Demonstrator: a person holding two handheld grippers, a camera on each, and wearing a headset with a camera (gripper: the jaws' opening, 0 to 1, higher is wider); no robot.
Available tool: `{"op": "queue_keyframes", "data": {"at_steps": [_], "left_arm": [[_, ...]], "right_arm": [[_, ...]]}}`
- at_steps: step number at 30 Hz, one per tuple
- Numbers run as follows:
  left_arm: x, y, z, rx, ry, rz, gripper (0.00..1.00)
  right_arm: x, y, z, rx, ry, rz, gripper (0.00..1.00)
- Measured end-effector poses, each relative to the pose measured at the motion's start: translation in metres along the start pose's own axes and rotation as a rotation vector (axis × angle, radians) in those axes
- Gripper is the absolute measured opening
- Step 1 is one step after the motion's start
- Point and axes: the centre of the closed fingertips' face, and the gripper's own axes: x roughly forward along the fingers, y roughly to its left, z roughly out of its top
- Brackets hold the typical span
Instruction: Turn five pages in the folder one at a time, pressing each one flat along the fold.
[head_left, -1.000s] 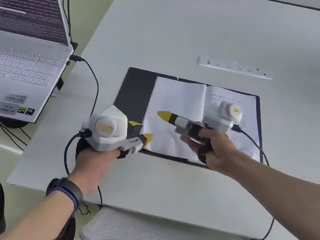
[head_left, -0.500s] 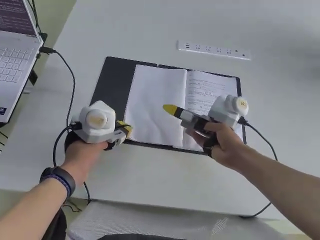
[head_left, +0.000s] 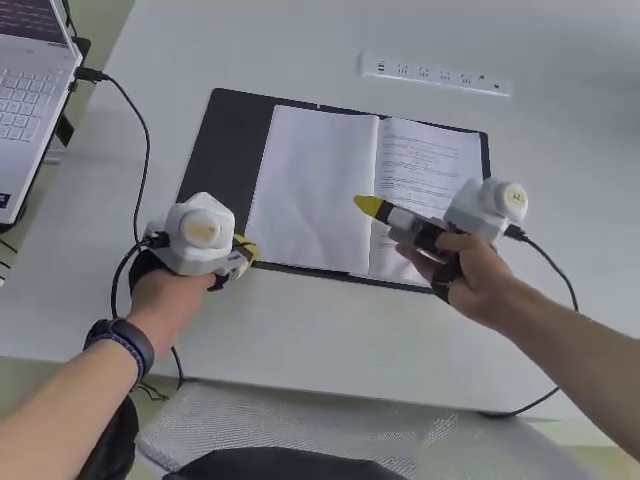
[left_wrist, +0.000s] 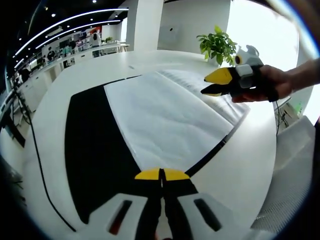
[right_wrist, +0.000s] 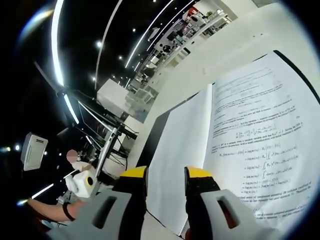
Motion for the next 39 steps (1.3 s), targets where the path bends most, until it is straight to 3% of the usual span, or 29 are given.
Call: {"op": "queue_keyframes", "data": {"at_steps": [23, 29, 31, 39], "left_arm": [[-0.003, 0.0, 0.001, -0.038, 0.006, 0.013, 0.0], [-0.002, 0.001, 0.001, -0.049, 0.006, 0.016, 0.0], [-0.001, 0.002, 0.001, -0.06, 0.002, 0.017, 0.0], [0.0, 0.004, 0.001, -0.074, -0.003, 0.034, 0.0]], "right_arm": [[0.027, -0.028, 0.036, -0.002, -0.015, -0.007, 0.16], [0.033, -0.037, 0.036, 0.01, -0.007, -0.018, 0.1], [0.038, -0.048, 0.036, 0.017, 0.002, -0.021, 0.09], [0.035, -0.044, 0.03, 0.045, 0.007, -0.013, 0.0]]}}
